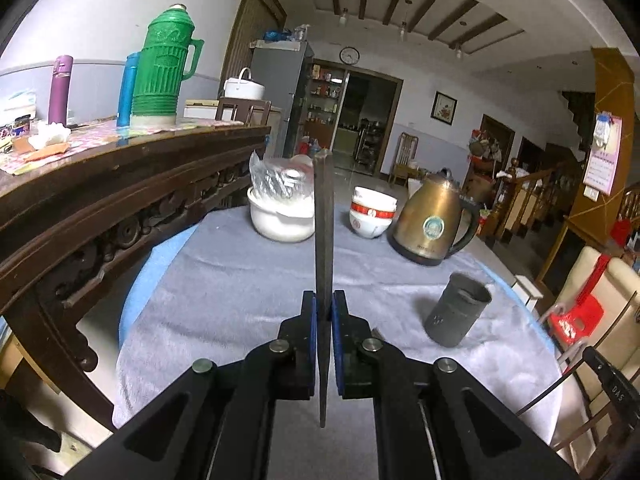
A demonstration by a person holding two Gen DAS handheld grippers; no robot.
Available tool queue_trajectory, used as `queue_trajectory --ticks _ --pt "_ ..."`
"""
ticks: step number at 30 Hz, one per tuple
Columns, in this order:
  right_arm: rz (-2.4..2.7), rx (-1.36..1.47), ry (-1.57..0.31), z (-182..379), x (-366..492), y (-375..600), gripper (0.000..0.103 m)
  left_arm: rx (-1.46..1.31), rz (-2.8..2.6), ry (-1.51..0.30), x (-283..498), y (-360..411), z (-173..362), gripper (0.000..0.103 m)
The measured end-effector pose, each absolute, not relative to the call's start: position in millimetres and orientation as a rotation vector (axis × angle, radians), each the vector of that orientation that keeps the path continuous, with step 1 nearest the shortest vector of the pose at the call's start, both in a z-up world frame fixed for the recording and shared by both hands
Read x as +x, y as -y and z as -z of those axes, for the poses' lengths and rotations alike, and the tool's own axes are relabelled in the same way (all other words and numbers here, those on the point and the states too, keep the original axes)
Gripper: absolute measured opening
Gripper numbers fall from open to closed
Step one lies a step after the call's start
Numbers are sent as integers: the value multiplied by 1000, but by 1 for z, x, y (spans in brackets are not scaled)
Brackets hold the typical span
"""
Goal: Organize utensils
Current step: 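Lift both held chopsticks upright and carry them over the grey perforated cup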
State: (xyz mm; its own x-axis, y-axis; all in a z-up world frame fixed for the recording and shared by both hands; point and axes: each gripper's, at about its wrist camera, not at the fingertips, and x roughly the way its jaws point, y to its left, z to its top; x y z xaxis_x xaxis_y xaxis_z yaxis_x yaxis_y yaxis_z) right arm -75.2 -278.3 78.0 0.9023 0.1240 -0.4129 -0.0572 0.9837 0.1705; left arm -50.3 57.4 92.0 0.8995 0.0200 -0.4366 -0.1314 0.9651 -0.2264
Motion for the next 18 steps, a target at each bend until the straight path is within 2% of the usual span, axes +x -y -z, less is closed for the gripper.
queue_trajectory --ticks 9,18 --pt "-148 172 -322 -119 -57 275 6 -336 -7 -369 -36 -56 -129 7" --pt "-205 207 -201 -164 -8 264 6 -421 132 -283 17 -23 -178 7"
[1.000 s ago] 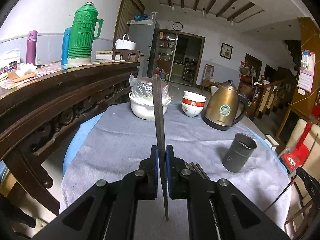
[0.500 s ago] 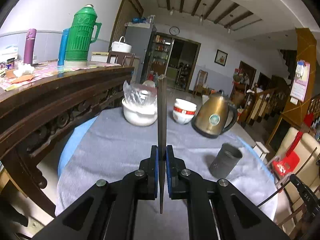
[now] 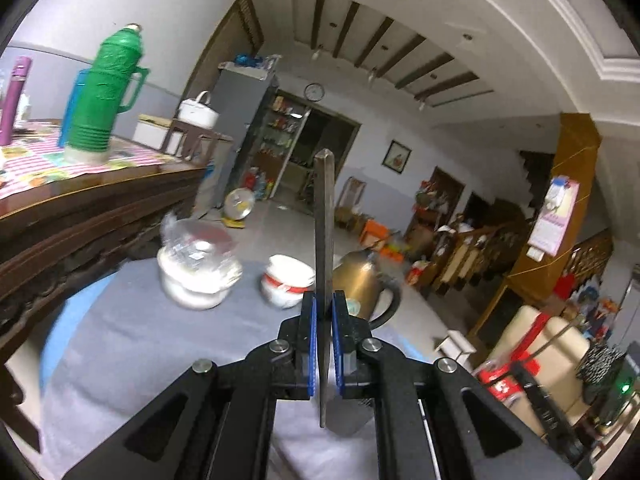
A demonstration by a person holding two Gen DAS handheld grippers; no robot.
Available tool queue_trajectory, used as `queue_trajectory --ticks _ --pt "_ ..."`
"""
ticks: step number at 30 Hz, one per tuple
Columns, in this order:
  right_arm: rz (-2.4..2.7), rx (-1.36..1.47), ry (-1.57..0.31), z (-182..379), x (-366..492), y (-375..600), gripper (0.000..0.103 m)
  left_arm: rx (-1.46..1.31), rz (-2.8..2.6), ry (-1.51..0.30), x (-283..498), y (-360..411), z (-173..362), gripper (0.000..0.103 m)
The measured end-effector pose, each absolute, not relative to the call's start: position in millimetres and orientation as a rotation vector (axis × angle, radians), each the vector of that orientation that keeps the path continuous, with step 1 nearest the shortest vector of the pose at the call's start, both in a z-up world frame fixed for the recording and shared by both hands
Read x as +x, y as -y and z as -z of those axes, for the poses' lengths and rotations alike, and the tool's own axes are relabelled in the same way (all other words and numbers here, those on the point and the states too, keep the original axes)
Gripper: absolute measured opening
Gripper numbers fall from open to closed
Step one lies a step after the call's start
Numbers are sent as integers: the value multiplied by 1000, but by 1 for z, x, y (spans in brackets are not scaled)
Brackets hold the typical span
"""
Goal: Organize utensils
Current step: 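Lift both held chopsticks upright and carry them over the grey perforated cup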
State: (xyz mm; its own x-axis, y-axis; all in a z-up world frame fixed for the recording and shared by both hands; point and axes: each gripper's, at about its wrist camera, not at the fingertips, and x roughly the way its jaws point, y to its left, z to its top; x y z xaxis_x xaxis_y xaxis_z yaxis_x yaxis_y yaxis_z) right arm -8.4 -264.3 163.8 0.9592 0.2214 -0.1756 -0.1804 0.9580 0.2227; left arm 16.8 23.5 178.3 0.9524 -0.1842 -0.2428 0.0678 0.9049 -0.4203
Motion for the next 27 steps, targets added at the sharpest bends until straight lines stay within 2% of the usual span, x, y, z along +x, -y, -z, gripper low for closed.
queue_trajectory --ticks 7,14,27 --pt "-233 179 -216 -160 42 241 6 -417 196 -314 69 14 -181 7" --pt "-232 188 -300 -134 83 240 6 -376 211 -402 111 42 -154 7" --pt "-247 187 -469 -98 115 241 6 -297 226 -536 133 64 -115 7"
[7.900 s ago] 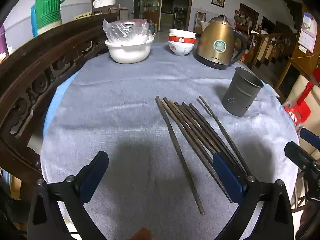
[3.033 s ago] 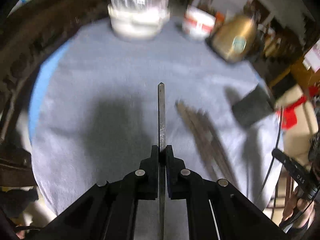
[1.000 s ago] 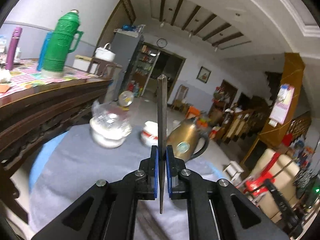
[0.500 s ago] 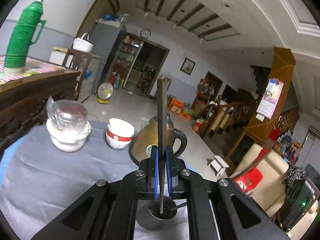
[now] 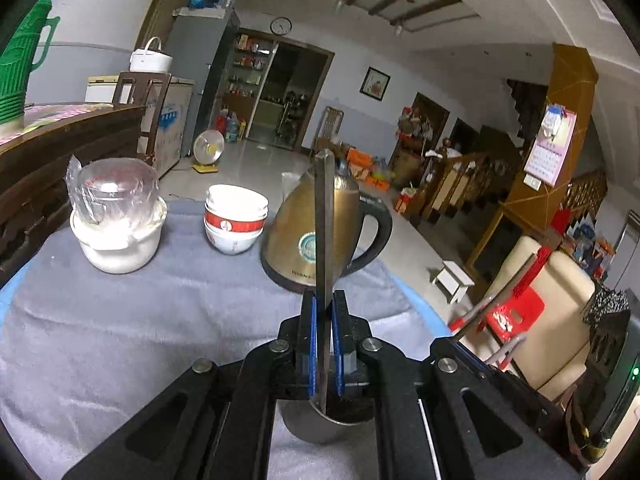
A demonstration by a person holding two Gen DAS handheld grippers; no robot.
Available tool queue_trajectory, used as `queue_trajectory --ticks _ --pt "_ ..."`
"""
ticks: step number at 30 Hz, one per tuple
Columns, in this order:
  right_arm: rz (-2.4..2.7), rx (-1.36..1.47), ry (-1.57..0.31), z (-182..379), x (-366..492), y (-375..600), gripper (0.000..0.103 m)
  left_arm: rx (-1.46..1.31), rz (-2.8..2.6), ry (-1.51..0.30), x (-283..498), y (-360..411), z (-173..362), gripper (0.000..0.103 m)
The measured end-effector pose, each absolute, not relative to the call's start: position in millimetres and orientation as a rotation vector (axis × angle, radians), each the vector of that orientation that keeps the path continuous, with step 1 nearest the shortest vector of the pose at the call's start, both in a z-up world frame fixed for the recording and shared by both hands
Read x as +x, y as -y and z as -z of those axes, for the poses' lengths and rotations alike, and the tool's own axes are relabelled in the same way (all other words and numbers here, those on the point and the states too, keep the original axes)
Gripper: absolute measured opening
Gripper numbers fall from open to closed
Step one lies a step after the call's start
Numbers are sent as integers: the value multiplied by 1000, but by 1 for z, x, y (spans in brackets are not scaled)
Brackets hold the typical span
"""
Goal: Organize utensils
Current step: 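Lift both held chopsticks upright and carry them over the grey perforated cup, then open both tools to drop the chopsticks into the grey cup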
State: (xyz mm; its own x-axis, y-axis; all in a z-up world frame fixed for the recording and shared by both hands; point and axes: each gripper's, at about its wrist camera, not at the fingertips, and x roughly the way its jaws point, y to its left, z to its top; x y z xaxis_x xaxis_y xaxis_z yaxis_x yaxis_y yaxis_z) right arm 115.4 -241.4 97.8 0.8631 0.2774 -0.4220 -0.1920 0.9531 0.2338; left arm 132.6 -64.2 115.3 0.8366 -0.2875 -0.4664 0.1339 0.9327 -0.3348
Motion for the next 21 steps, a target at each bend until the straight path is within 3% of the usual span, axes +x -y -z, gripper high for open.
queue_trajectory --ticks 10,14,15,17,18,21 --pt "-236 161 -557 -86 122 234 8 -272 216 -584 137 65 -105 9" --pt "-201 143 -562 -90 117 236 14 -297 200 -577 127 52 -114 36" --pt "-192 140 -556 -94 114 237 24 -312 187 -555 119 44 -121 48" --pt "-170 146 -525 -102 103 243 61 -335 172 -521 106 29 -131 64" --pt "-163 151 -507 -105 97 245 81 -350 161 -489 94 18 -138 68" --pt "-131 164 -463 -115 73 257 81 -365 110 -433 63 -11 -150 72"
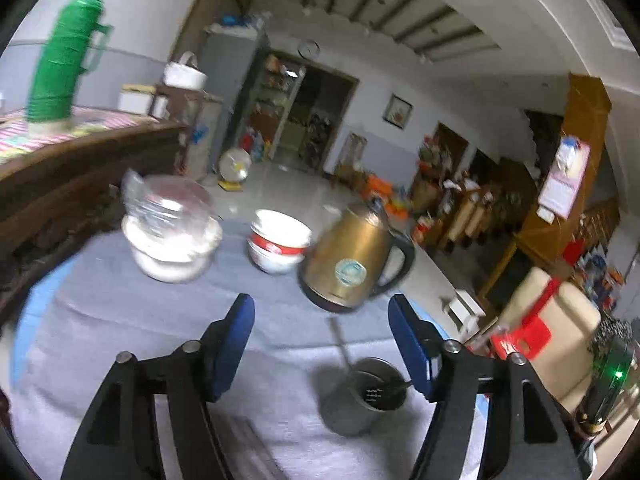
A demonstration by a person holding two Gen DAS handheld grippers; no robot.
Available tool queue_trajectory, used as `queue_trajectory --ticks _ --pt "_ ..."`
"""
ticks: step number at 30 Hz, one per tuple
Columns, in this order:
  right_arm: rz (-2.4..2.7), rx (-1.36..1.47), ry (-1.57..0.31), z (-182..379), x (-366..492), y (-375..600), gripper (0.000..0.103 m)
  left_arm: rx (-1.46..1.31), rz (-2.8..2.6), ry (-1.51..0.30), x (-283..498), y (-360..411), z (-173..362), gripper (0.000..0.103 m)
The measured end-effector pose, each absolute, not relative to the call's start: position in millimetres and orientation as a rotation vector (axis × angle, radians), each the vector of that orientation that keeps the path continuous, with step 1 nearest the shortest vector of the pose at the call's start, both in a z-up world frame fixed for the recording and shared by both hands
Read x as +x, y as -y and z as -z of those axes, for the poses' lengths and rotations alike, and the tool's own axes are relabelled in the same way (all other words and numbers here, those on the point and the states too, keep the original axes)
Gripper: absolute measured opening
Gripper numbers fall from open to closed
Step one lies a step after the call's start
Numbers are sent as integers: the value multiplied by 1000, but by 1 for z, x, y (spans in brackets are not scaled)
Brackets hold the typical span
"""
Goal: Organize utensils
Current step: 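Open both tools to drop the chopsticks into the grey cup, then move both open tools back down to the remaining chopsticks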
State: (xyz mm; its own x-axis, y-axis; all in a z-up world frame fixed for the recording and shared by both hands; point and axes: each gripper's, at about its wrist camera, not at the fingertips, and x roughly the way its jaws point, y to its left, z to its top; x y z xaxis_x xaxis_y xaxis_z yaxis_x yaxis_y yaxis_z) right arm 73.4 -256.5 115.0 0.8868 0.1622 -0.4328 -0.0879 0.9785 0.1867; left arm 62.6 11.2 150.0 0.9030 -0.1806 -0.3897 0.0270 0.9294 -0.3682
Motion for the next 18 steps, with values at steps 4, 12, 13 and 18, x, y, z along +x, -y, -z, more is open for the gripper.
queue_trajectory --ticks 4,12,13,18 --pt "-133 235 -480 -109 41 271 81 -417 6 -439 24 -56 -141 81" --pt "-367 237 -929 -10 31 233 79 -507 -125 -789 -16 -99 -38 81" --pt "-366 226 -962 0 29 228 79 -503 -129 -816 -19 -97 -30 81" --pt "-305 6 -1023 25 19 203 79 -428 -140 -907 -25 -81 -8 81"
